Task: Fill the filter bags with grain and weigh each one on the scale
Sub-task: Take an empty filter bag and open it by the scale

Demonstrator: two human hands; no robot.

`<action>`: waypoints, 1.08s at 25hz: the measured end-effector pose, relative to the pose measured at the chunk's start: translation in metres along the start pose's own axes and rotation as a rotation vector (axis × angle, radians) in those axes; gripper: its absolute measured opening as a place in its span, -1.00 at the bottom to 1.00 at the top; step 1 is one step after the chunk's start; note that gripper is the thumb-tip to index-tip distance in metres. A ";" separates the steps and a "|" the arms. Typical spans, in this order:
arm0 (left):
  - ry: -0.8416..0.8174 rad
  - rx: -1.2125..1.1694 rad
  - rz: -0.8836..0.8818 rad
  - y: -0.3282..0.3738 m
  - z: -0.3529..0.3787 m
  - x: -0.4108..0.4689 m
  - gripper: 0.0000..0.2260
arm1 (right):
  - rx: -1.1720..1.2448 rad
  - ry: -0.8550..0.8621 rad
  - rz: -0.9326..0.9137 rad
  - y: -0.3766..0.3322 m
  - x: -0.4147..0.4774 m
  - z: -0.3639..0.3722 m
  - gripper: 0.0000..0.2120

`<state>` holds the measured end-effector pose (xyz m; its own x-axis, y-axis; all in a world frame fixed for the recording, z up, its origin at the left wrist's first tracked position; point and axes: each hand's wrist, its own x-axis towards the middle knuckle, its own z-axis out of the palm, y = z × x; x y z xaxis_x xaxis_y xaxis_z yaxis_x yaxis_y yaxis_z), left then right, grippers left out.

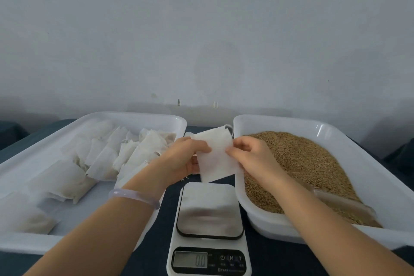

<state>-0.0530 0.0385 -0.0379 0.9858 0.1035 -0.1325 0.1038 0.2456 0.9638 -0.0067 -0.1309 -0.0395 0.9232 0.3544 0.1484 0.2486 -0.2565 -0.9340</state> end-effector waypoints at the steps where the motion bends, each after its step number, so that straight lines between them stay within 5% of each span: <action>1: 0.017 -0.004 0.005 0.000 -0.002 0.001 -0.69 | -0.139 -0.016 -0.046 0.002 -0.001 0.000 -0.82; 4: -0.029 0.115 0.017 -0.002 -0.003 -0.001 -0.75 | -0.385 -0.210 -0.132 0.004 -0.006 0.001 -0.69; 10: 0.029 0.399 0.037 -0.001 0.000 -0.008 -0.81 | -0.256 -0.118 -0.178 -0.004 -0.001 0.002 -0.45; 16: -0.044 0.508 0.047 -0.003 -0.001 -0.009 -0.69 | -0.368 -0.096 -0.366 0.000 -0.006 -0.001 -0.76; 27: -0.171 0.469 -0.005 0.000 0.002 -0.013 -0.80 | -0.351 -0.003 -0.383 -0.004 -0.011 -0.009 -0.78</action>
<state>-0.0659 0.0349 -0.0359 0.9887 -0.0655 -0.1352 0.1180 -0.2183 0.9687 -0.0151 -0.1421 -0.0348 0.7462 0.4845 0.4566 0.6521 -0.3939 -0.6477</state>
